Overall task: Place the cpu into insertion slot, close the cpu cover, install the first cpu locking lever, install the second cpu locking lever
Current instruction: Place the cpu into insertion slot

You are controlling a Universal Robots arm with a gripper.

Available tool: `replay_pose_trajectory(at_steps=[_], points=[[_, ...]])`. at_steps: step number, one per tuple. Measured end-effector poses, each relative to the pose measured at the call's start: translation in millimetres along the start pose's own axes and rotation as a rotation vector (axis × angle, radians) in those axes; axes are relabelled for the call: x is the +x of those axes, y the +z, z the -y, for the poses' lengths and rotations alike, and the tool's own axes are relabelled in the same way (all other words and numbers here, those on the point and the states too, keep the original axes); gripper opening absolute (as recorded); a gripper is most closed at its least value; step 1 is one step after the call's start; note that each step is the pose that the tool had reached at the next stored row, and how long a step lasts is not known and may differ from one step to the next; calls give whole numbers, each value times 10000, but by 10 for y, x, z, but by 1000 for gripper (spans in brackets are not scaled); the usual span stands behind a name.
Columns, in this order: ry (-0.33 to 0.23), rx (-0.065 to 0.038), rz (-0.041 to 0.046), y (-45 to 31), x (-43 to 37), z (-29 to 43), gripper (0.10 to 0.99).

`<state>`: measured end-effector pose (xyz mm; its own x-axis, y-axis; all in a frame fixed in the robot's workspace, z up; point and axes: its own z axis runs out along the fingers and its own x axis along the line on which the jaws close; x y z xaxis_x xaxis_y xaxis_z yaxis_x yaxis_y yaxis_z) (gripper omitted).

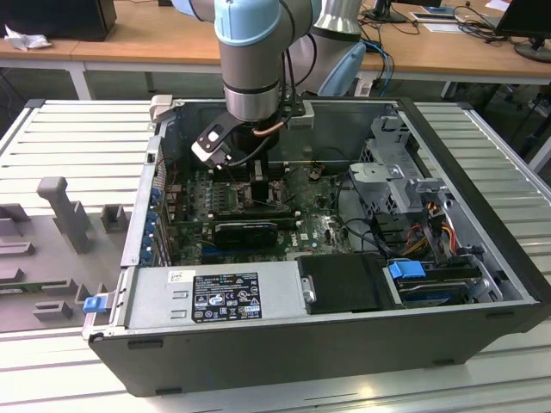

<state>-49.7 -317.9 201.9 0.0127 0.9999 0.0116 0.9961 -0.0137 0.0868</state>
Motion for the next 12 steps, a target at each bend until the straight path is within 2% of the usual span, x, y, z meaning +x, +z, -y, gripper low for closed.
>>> replay_pose_trajectory(at_steps=[2,6,8,10,11,12], points=[[2,2,-8,-11,0,0,604],[-1,1,4,-80,1,-7,588],[-1,0,18,-97,2,-8,459],[-3,-1,42,-110,2,-10,459],[-5,-2,70,-120,2,-11,337],[-8,-1,95,-128,2,-11,278]])
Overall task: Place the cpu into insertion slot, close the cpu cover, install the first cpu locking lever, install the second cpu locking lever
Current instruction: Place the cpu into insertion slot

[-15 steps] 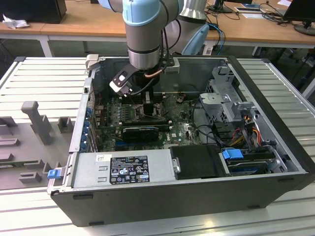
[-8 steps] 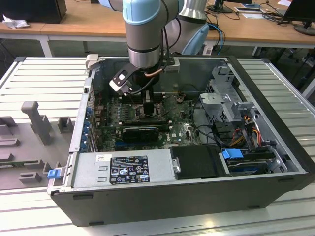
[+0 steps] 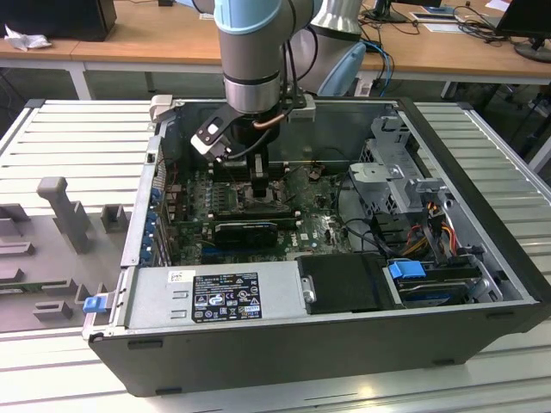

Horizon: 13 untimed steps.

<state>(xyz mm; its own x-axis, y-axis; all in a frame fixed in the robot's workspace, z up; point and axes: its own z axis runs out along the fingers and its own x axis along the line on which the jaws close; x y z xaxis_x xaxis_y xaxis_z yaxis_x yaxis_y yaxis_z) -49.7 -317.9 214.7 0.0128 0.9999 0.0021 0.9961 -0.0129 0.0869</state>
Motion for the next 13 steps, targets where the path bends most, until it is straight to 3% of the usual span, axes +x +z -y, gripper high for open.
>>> replay_pose_trajectory(at_steps=[2,4,5,13], points=[[-5,0,51,-19,0,-2,157],[-7,0,72,-31,0,-3,157],[-8,-1,81,-39,0,-4,106],[-19,-2,204,-111,0,-10,106]])
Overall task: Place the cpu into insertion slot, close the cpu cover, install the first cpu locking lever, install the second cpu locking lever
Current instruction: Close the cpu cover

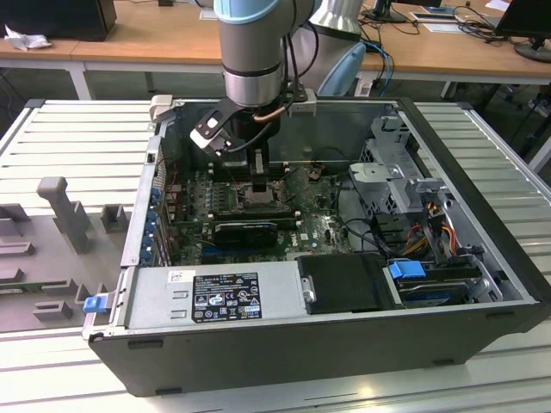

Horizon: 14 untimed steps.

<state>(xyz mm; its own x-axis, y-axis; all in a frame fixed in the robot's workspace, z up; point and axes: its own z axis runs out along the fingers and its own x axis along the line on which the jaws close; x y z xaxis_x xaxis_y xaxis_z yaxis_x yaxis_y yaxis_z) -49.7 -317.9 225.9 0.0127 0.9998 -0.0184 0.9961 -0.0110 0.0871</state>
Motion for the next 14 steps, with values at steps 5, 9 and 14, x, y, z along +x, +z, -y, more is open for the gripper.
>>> replay_pose_trajectory(at_steps=[5,9,14], points=[[-1,45,7,-48,-1,-46,106],[-1,48,7,-44,0,-80,106],[0,55,8,-39,0,-125,106]])
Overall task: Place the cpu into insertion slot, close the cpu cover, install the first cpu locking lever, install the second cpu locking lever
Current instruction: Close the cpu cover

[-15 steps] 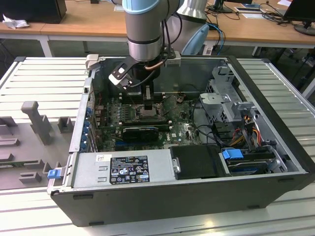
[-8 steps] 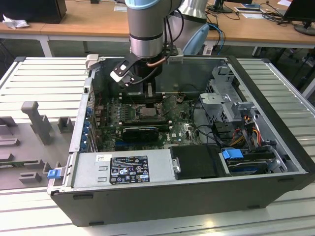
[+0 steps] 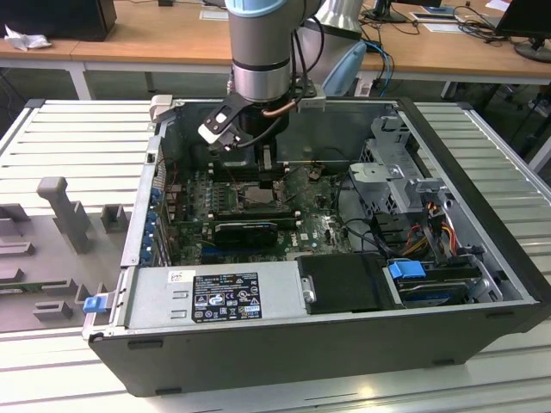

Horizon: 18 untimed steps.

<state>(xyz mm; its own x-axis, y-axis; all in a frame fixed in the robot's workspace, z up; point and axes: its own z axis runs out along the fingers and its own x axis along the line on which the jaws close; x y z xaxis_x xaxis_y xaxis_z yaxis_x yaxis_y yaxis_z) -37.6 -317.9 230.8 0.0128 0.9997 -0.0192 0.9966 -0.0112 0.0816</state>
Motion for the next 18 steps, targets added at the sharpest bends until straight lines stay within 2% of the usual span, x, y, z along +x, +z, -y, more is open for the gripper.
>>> replay_pose_trajectory(at_steps=[5,18], points=[[-1,-1,-1,-26,0,-3,106],[-2,-1,-1,-167,-3,-14,106]])
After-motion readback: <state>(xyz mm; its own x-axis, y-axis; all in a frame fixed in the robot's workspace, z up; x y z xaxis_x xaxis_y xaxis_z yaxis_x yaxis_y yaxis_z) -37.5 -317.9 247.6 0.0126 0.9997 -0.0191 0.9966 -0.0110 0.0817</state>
